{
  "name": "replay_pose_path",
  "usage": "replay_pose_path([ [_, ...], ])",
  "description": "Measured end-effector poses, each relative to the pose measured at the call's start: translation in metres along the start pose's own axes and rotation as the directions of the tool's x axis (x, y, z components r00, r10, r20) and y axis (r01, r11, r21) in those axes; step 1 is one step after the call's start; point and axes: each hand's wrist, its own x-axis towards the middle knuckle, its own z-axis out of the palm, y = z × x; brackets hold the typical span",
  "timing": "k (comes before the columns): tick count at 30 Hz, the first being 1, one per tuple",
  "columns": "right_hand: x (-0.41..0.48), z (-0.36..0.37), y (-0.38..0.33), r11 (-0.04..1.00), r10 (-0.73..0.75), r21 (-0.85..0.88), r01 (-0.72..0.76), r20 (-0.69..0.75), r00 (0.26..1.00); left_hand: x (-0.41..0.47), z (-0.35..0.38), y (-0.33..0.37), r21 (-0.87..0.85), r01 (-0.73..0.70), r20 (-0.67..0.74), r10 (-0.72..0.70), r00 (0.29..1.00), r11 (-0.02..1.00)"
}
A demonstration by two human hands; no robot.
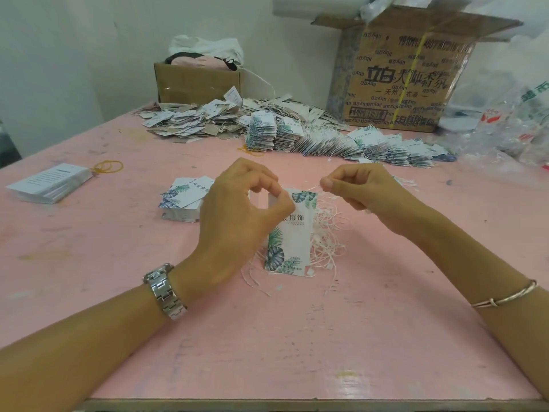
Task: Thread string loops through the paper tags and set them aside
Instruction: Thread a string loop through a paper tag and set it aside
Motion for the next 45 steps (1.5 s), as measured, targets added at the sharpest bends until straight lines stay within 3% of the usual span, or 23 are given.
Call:
replay_pose_path([
  [10,0.01,-0.016,0.018,0.961,0.206,0.197,-0.193,-0.047,0.977,0.005,-0.005,-0.001,0.181,-0.161,-0.012,0.166,0.986,0.97],
  [16,0.015,-0.021,0.024,0.882,0.357,0.365,-0.299,-0.103,0.928,0.005,-0.006,-0.001,0.189,-0.18,-0.024,0.188,0.982,0.965],
  [23,0.016,-0.025,0.027,0.862,0.413,0.4,-0.311,-0.198,0.889,0.004,-0.007,0.002,0.179,-0.184,-0.051,0.196,0.979,0.966],
  [27,0.015,-0.026,0.028,0.89,0.355,0.364,-0.274,-0.177,0.918,0.002,-0.006,0.004,0.178,-0.209,-0.052,0.221,0.974,0.962],
  [34,0.01,-0.013,0.009,0.884,0.071,0.46,-0.088,0.055,0.996,-0.001,-0.003,0.004,0.046,-0.229,0.019,0.229,0.973,0.972],
  [40,0.0,0.002,-0.006,0.914,-0.141,0.395,0.096,0.086,0.986,0.002,0.001,0.003,-0.237,-0.045,0.097,0.07,0.993,0.97],
  [45,-0.002,0.007,-0.01,0.922,-0.187,0.35,0.166,0.028,0.982,0.005,0.004,-0.004,-0.36,0.076,0.132,-0.029,0.991,0.93],
])
